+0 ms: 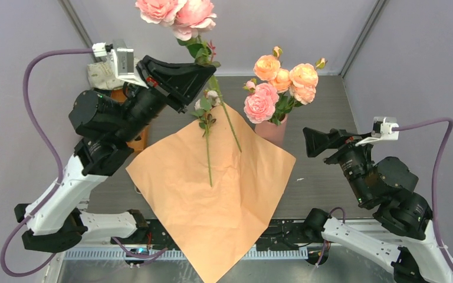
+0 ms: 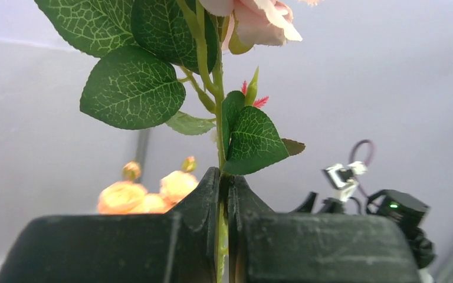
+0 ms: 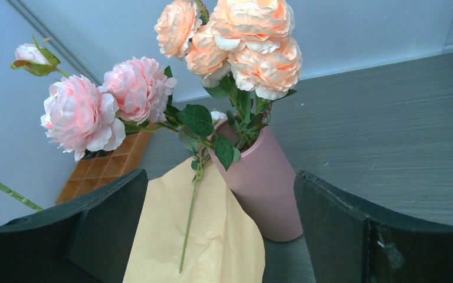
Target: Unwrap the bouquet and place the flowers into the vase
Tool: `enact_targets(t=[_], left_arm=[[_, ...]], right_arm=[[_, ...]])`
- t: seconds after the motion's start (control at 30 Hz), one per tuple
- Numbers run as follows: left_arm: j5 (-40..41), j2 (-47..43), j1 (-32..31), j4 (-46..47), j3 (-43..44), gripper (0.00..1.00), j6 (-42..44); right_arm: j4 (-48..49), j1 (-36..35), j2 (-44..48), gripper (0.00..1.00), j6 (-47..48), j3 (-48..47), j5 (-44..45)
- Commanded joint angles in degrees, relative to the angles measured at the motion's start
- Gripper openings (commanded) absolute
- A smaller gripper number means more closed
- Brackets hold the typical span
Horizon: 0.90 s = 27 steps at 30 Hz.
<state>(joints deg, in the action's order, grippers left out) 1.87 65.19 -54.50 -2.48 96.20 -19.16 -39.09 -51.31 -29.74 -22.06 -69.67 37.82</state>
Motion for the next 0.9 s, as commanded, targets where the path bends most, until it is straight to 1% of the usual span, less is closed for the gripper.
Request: enact_targets(t=[0.0,0.03,0.1,0.2,0.3,0.4,0.5,0.7,0.87], left_arm=[[-12.33,5.6,-2.54,12.76,2.67,0.0,-2.4],[-12.97,7.4,-4.06,13.15,3.97,0.0,-1.39],[-12.07,10.84,-8.23,13.05,6.84,0.0,3.37],[-7.9,17.13,-14.63,11.39,12.35,0.0,11.95],[-3.93,22.73,-17.06,10.35,16.78,0.0,17.52],[1.62,27.77,-17.82,10.45,19.84,0.0,23.57],[4.95,32.06,-17.79,10.75,22.8,0.0,27.04],[7.96,37.49,-17.83,12.03,27.61,0.0,32.42],[9.84,39.59,-17.87,13.11,31.29,0.0,37.41]], right_arm=[[0.44,-0.19,1.39,0.99,-0.83,-0.05,2.12],[0.23,-0.18,1.78,1.0,-0.87,-0.11,2.28],[-0.3,-0.17,2.59,1.0,-0.94,-0.12,2.7],[-0.8,-0.13,3.99,1.0,-1.05,-0.12,3.25],[-1.34,-0.19,5.33,1.0,-0.97,-0.17,3.85],[-2.0,-0.19,6.63,0.99,-0.8,-0.27,4.32],[-2.7,-0.17,7.58,0.99,-0.57,-0.41,4.8],[-3.8,-0.19,8.61,0.99,-0.25,-0.93,5.42],[-3.57,-0.19,8.73,0.99,0.15,-0.84,5.44]])
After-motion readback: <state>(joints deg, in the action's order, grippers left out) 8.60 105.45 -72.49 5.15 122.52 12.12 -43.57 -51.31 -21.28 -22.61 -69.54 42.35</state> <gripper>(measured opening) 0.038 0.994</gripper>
